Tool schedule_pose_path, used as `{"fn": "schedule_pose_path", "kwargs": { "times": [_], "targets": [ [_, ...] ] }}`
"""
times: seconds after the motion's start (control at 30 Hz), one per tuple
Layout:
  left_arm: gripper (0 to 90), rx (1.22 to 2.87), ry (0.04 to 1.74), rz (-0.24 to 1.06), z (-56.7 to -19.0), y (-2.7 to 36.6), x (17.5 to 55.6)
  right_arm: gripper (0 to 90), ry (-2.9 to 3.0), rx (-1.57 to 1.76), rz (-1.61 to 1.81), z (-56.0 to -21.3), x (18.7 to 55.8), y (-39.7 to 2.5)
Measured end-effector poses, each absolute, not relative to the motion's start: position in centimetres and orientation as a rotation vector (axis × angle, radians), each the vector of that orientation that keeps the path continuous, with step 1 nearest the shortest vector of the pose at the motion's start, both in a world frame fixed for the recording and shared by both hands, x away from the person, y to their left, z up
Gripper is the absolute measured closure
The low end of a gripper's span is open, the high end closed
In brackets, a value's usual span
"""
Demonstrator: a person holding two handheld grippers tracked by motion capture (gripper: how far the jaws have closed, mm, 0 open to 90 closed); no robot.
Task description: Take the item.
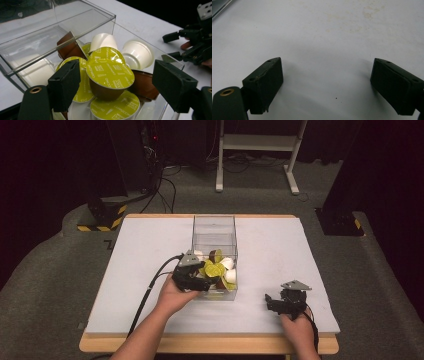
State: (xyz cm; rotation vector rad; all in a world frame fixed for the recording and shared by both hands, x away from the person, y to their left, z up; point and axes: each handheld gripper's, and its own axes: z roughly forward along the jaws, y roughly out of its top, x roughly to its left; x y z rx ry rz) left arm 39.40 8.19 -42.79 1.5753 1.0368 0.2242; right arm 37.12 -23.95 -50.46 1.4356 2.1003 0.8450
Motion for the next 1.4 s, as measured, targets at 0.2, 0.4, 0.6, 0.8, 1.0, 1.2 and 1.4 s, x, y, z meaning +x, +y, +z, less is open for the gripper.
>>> {"fn": "schedule_pose_path", "kwargs": {
  "times": [0.2,0.4,0.6,0.8,1.0,1.2,1.4],
  "targets": [
    [23.6,1.607,1.031,0.243,-42.9,7.6,39.9,11.1,2.100,1.436,0.845,-50.5,37.1,-24.0],
    [26.8,1.620,1.031,0.269,-43.1,7.4,40.3,11.0,2.100,1.436,0.845,-50.5,37.1,-24.0],
    [31.9,1.631,1.026,0.263,-43.4,7.2,40.5,11.1,2.100,1.435,0.845,-50.5,37.1,-24.0],
    [35.7,1.647,1.030,0.256,-43.6,7.2,40.6,11.1,2.100,1.435,0.845,-50.5,37.1,-24.0],
    [36.6,1.650,1.037,0.254,-43.8,7.1,40.7,11.1,2.100,1.435,0.845,-50.5,37.1,-24.0],
    [38.3,1.665,1.018,0.272,-43.9,7.0,40.6,11.2,2.100,1.434,0.846,-50.5,37.1,-23.9],
    [38.8,1.664,1.016,0.277,-43.9,7.0,40.4,11.1,2.100,1.433,0.846,-50.5,37.1,-23.9]
  ]
}}
